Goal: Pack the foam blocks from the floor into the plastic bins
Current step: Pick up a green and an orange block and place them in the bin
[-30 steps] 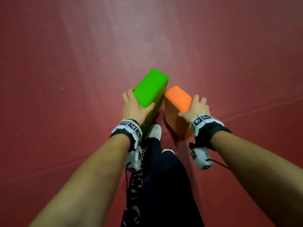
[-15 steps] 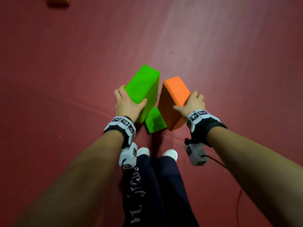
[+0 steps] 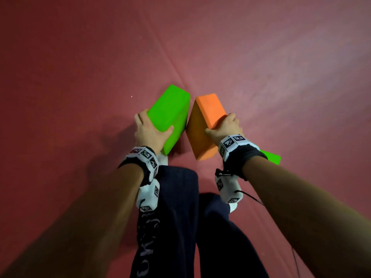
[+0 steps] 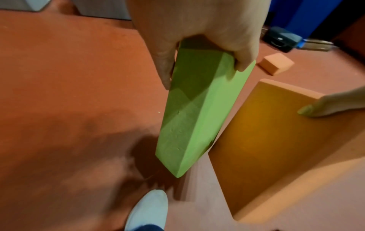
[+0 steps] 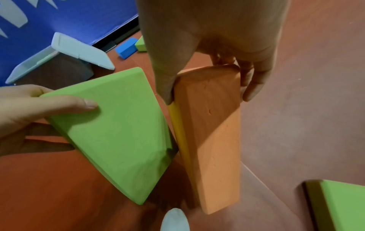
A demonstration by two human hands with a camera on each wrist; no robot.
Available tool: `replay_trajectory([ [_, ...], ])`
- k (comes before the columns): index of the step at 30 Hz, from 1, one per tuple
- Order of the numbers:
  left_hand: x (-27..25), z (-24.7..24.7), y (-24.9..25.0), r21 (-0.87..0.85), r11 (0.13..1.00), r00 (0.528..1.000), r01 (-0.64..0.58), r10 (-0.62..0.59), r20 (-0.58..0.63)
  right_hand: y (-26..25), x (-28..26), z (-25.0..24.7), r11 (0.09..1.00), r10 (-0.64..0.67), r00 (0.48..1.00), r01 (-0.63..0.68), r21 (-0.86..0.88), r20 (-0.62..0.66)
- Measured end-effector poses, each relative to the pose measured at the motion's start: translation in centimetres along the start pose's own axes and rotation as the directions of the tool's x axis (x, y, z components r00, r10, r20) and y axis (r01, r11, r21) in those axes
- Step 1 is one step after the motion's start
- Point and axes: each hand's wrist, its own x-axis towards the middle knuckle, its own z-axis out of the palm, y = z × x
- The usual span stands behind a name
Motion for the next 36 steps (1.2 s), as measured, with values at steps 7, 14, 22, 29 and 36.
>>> replay_trajectory([
  [7, 10.6, -9.6, -5.7, -0.165, 0.969, 0.980, 0.185, -0.195, -0.046, -16.9, 1.5, 2.6, 0.981, -0.084, 0.991, 0.100, -0.164, 0.101],
  [14, 19.9, -18.0, -6.2, -0.281, 0.927, 0.933, 0.249, -0.308, -0.189, -31.2, 3.6, 0.0, 0.918, -0.277, 0.954, 0.297, -0.263, 0.111],
  [22, 35.3, -27.1, -1.4, -0.291, 0.880, 0.877, 0.376, -0.439, -0.194, -48.2, 10.1, -6.3, 0.862, -0.353, 0.924, 0.383, -0.332, 0.149],
  [29, 48.5, -37.0, 2.2, -0.409, 0.862, 0.847, 0.301, -0.438, -0.301, -65.5, 14.3, -12.2, 0.798, -0.475, 0.871, 0.485, -0.356, 0.122],
  [36, 57.7, -44.5, -0.7, -0.438, 0.800, 0.780, 0.410, -0.556, -0.286, -80.2, 13.6, -10.6, 0.758, -0.505, 0.845, 0.532, -0.378, 0.178],
])
